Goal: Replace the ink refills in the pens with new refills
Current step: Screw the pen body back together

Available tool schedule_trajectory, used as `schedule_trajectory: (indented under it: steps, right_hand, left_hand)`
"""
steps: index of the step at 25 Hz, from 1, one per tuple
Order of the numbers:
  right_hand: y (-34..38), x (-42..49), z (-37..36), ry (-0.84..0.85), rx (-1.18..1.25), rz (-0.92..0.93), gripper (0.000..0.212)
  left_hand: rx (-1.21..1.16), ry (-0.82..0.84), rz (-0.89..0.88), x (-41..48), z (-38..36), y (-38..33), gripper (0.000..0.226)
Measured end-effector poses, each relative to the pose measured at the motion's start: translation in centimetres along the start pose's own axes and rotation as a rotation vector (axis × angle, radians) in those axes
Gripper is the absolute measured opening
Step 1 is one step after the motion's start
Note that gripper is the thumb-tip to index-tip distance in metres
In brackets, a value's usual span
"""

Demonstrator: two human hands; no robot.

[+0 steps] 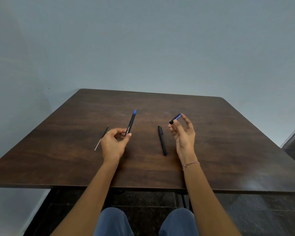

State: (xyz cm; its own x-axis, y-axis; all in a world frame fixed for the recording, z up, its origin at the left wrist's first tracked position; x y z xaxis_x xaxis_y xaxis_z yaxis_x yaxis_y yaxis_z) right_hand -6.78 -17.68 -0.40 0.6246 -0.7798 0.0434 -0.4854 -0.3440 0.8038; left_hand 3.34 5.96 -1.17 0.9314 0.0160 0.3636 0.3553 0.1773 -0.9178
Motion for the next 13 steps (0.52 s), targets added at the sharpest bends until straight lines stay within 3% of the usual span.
schedule_trajectory:
  steps: [5,13]
  right_hand:
    - [0.3,-0.6,-1.1,0.072,-0.139,0.106,0.04]
    - [0.7,0.1,-0.6,0.001,-0.128,0.189,0.035]
  left_hand:
    - [0.064,0.023,-0.055,-0.4,-0.4,-0.4,0.018]
    - [0.102,0.132,-0.247,-2.4,-4.5,-3.3,0.017]
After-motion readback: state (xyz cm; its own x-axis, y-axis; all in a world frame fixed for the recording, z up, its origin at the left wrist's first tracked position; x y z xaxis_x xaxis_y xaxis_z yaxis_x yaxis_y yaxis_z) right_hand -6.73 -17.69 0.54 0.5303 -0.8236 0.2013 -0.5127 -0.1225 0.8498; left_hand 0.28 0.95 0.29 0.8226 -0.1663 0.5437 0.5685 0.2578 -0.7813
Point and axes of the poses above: each hand's wrist, its own x-axis towards the middle knuckle, its own z-axis out of the back of the hand, y = z × x, the point moved 6 cm from there along x, towards the middle knuckle, and after that the axes turned 4 degrees about -y, right-handed, at the moved point
